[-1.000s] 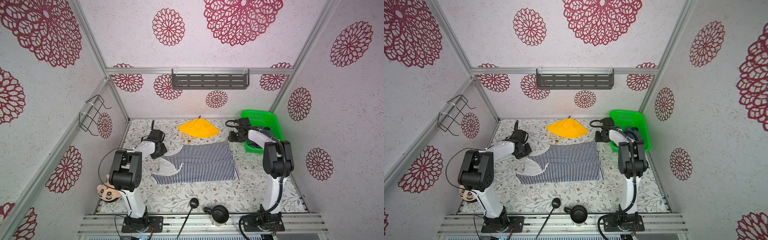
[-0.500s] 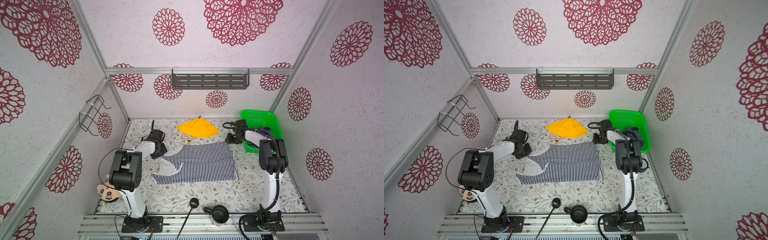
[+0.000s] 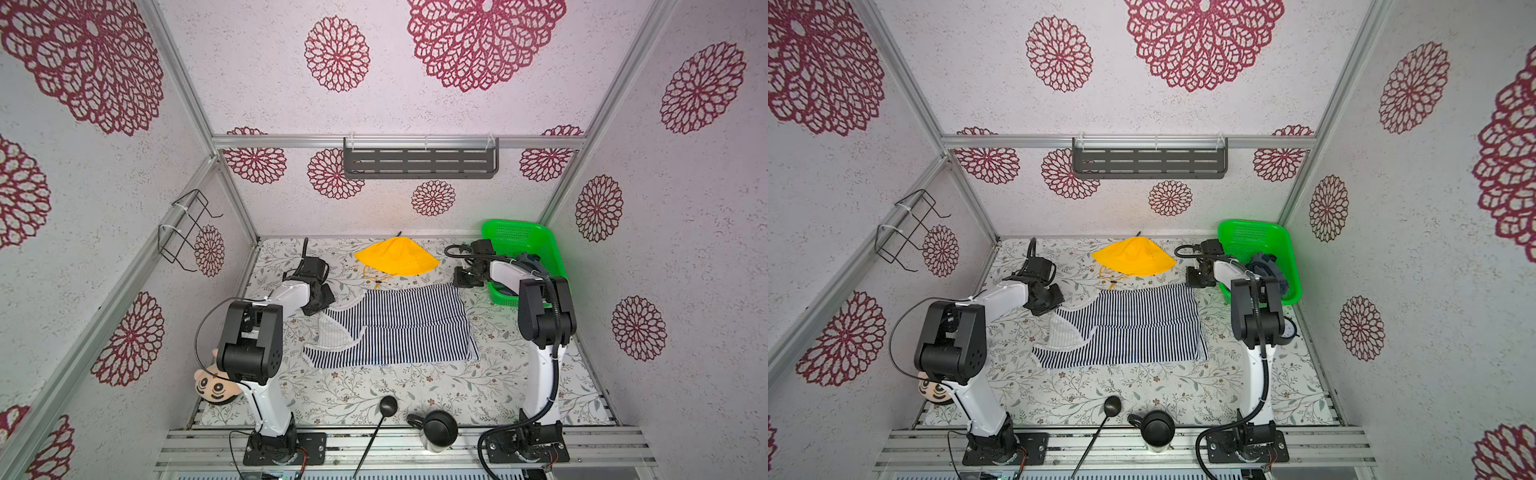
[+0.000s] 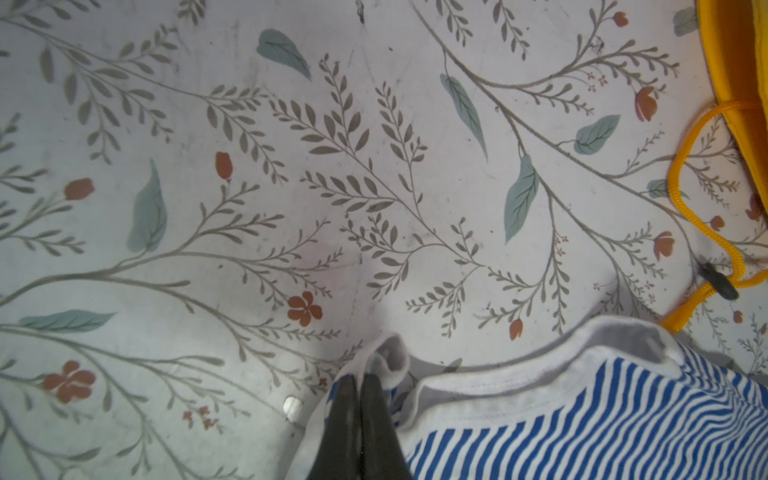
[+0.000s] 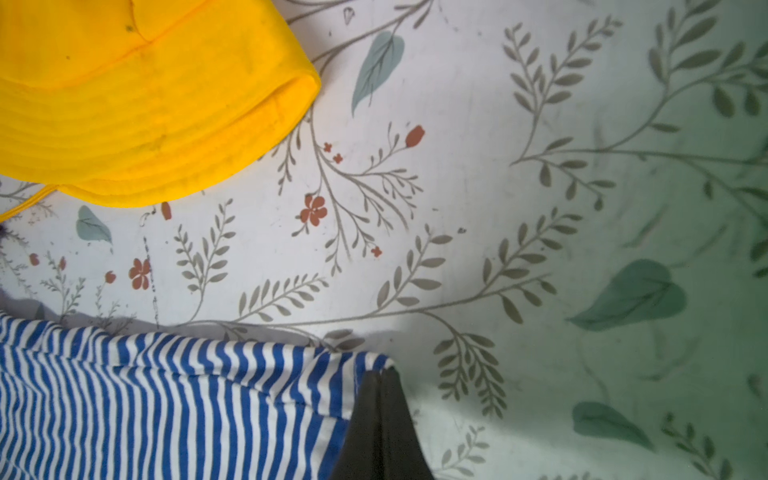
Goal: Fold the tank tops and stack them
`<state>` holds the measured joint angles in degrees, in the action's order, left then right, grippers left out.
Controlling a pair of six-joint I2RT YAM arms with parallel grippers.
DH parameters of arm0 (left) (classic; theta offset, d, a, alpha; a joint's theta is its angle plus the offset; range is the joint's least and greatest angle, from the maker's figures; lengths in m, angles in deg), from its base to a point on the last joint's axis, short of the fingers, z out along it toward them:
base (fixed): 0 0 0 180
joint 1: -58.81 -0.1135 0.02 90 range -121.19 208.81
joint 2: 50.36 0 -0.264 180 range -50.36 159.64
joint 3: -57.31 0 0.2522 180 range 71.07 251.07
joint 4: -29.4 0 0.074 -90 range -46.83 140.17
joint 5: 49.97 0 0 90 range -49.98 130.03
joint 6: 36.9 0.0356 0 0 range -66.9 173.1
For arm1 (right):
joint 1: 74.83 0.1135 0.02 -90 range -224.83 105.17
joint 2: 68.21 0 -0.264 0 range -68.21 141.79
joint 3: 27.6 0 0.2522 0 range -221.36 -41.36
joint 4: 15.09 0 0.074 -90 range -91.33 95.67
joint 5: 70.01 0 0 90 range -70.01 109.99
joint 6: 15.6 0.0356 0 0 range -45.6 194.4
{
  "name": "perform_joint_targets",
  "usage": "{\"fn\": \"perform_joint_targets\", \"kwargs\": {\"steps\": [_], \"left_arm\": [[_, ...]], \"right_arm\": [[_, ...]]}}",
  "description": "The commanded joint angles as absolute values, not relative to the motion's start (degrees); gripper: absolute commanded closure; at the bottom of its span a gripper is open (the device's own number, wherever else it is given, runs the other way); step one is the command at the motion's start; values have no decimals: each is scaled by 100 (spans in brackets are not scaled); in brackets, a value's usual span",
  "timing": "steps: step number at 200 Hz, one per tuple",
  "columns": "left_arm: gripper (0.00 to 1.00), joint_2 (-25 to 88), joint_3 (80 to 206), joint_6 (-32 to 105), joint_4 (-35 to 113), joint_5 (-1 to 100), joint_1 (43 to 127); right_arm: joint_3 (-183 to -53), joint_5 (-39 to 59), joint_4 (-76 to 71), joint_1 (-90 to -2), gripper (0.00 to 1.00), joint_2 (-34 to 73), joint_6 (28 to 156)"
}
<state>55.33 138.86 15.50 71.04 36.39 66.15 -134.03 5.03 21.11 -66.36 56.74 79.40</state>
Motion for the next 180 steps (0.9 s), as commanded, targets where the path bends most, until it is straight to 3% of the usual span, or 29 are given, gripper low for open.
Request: {"fn": "perform_joint_targets", "kwargs": {"steps": [1,94,180], "left_arm": [[100,5226,13992,1628,7086,3686,6593],[100,4652,13492,1668,6914,3660,6602],[100,4274,12518,1493,6496,3578,6602]], "right_arm": [[-13529,283,2179,-6629,100,5073,7615],[-12518,-163,1828,-6655,100,3801,6825],[-10714,-667,1104,-6681,100,2695,6544]]}}
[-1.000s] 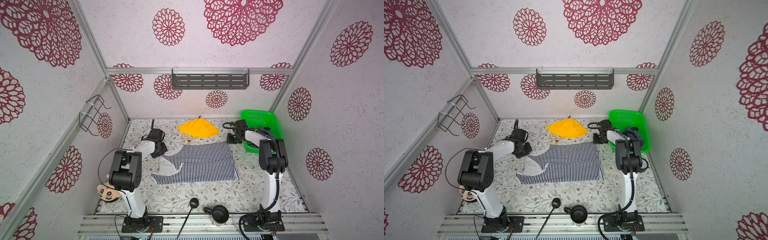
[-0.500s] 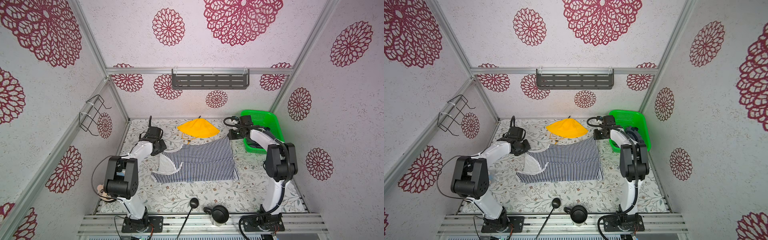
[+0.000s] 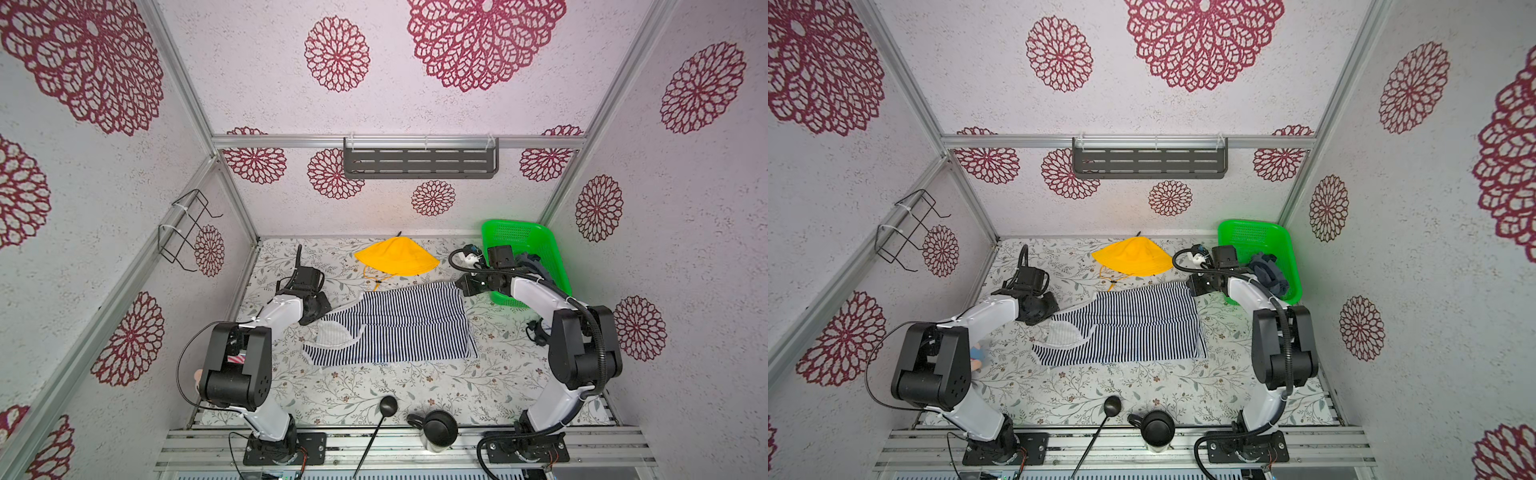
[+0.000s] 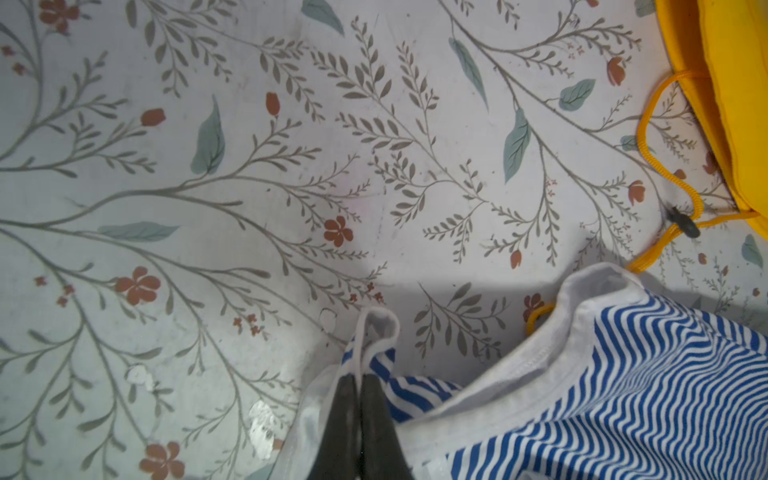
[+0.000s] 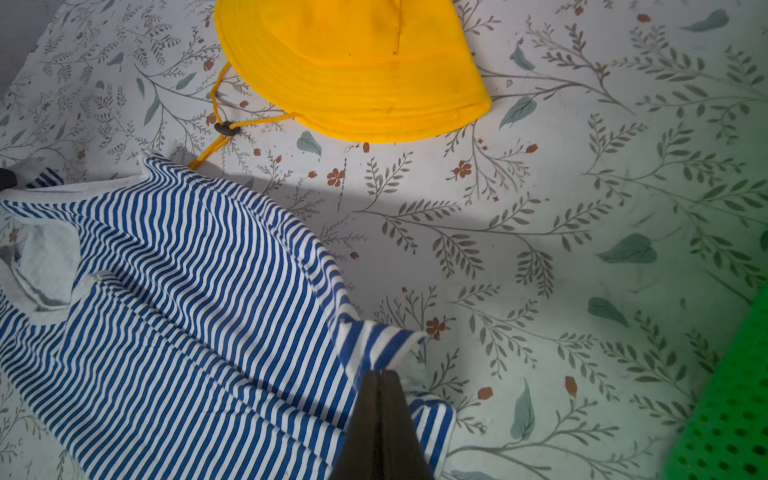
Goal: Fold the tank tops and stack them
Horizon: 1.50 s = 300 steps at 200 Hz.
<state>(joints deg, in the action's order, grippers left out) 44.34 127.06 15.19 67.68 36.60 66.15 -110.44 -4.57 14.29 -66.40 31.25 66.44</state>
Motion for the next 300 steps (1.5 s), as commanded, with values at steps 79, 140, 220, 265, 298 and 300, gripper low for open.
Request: {"fn": "perform_joint_targets", "kwargs": {"steps": [79,140,220,265,298,300], "left_arm": [[58,4449,12875,1775,6699,3362,6610],[39,5756,15360,1909,7394,3618,7276],[50,6848,15829,1712,7236,3951,7927],[40,6964,15803,1754,6980,3703,7925],[58,7263,16090,1720,7106,3878,7909],[58,7276,16090,1719,7104,3890,7911]], "right_arm": [[-10252,-453,986,-6850,100,2296,6843],[-10666,-279,1087,-6708,100,2664,7095],[-10921,-231,1166,-6630,100,2984,6992],[-10886,-264,1107,-6622,100,3003,7026],[-10886,-260,1110,-6626,100,3014,7027],[-10886,-251,1114,-6625,100,3010,7027]]}}
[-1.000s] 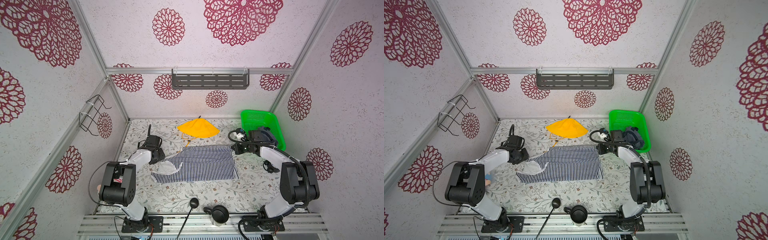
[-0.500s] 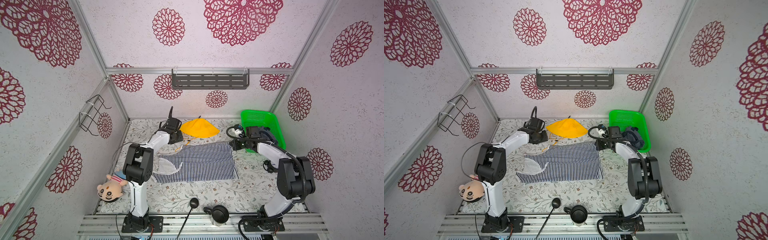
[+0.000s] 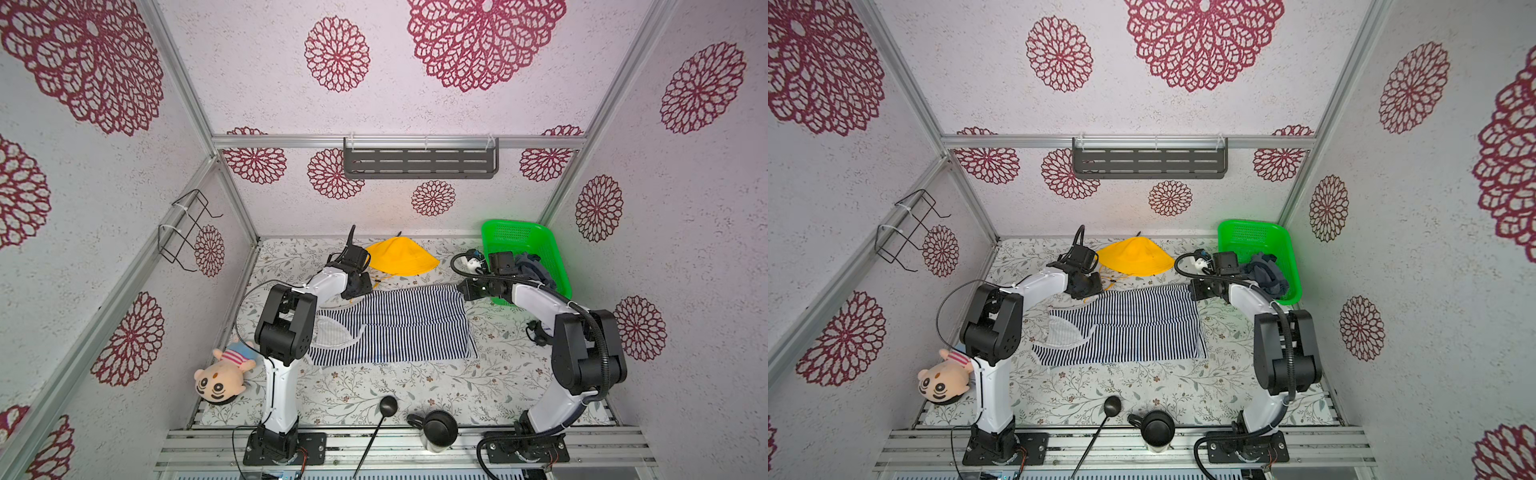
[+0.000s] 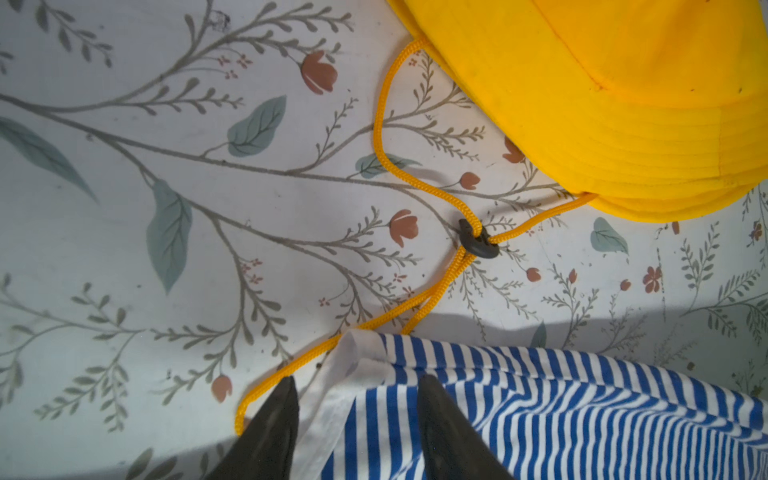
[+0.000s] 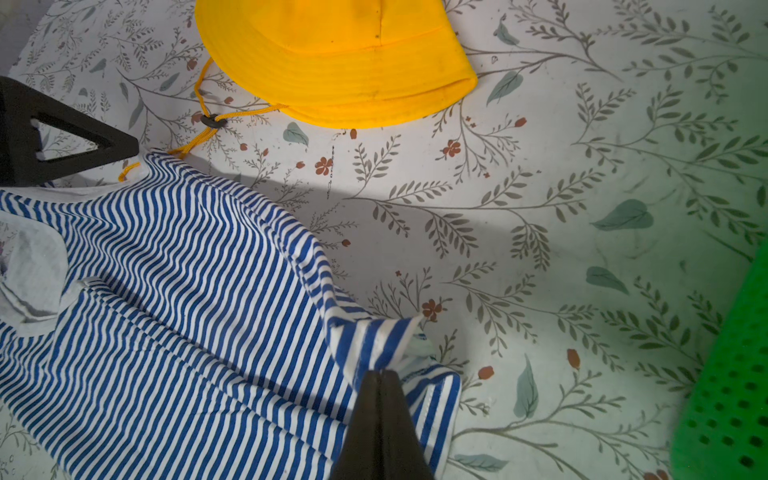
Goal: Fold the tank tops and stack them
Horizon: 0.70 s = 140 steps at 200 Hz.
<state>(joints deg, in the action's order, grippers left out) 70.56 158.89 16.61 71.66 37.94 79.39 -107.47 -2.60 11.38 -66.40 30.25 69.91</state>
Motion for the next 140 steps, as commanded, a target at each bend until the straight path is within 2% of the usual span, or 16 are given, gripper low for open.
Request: {"fn": "perform_joint_targets", "kwargs": {"steps": [1,31,57,96,120,140], "left_arm": [[58,7277,16090,1713,7103,3894,7911],[54,7303,16003,1723,7047,3873,7920],[54,7380,16035,1720,7024,3878,7911],[71,7498,16107,1618,6996,4024,7913],[77,7481,16099,1604,7045,4017,7916],[90,7472,16103,1627,7076,3960,7917]], "right_arm": [[-10886,-251,1115,-6623,100,3012,7027],[-10904,-238,1112,-6628,100,3029,7018],[-10929,-240,1121,-6624,100,3062,7026],[-10930,-208,1130,-6629,100,3049,7027],[-10948,-172,1142,-6629,100,3058,7027],[-10965,-172,1134,-6622,100,3079,7036]]}}
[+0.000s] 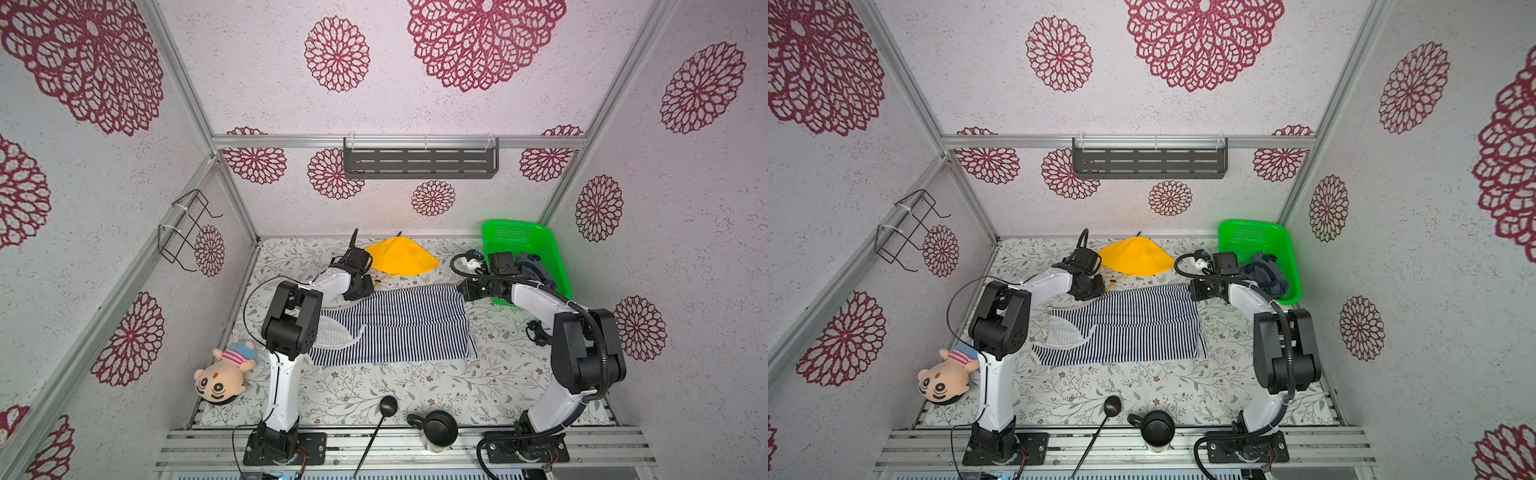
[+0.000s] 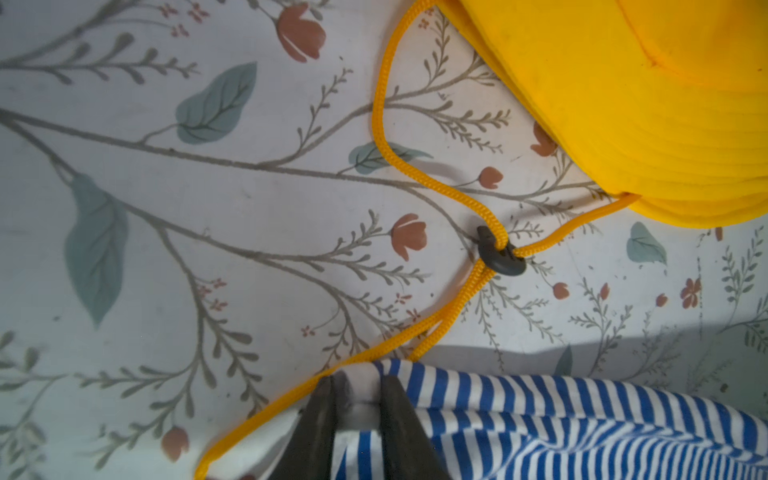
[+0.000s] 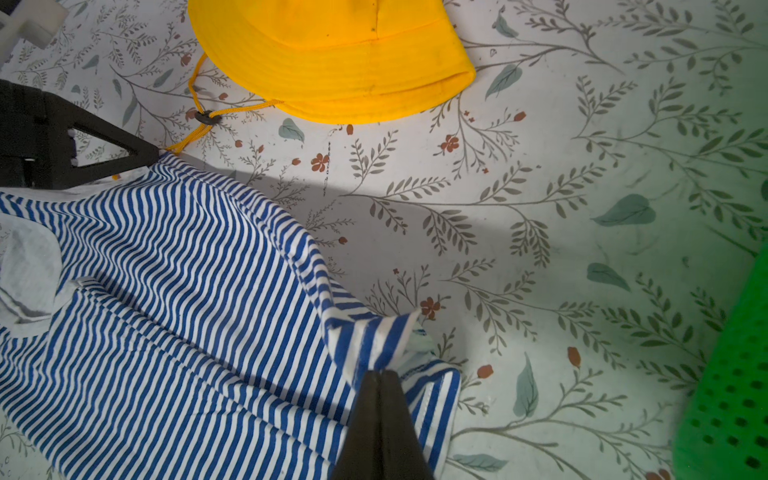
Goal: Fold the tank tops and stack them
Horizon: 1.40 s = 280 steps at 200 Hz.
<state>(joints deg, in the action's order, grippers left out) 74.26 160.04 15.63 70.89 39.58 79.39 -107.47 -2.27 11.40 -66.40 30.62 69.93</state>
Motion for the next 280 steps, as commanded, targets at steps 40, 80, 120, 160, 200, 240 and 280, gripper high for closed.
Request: {"fn": "perform_joint_targets", "kwargs": {"steps": [40,80,120,160,200,240,280], "left_arm": [[100,7389,16120,1629,6998,3832,7920],[100,7073,16004,1615,6768,3846,7944],[100,6504,15574,1613,6646,3744,8085],[100,5792,14912,1509,6517,3574,8257],[100,5256,14077,1240,6304,3198,8572],[100,5038,13506,1034,6111,2956,8803],[100,4829,13163,886,6161,2758,8924]], "right_arm": [[-10982,-164,1120,-6622,100,3093,7045],[-11028,-161,1079,-6622,100,3008,7029],[-10802,-111,1215,-6626,100,2713,6861],[-10418,14,1188,-6646,100,2402,6792],[-10061,299,1168,-6659,100,2070,6816],[-9571,417,1067,-6667,100,1739,6977],[-9094,509,1065,-6679,100,1456,7178]]}}
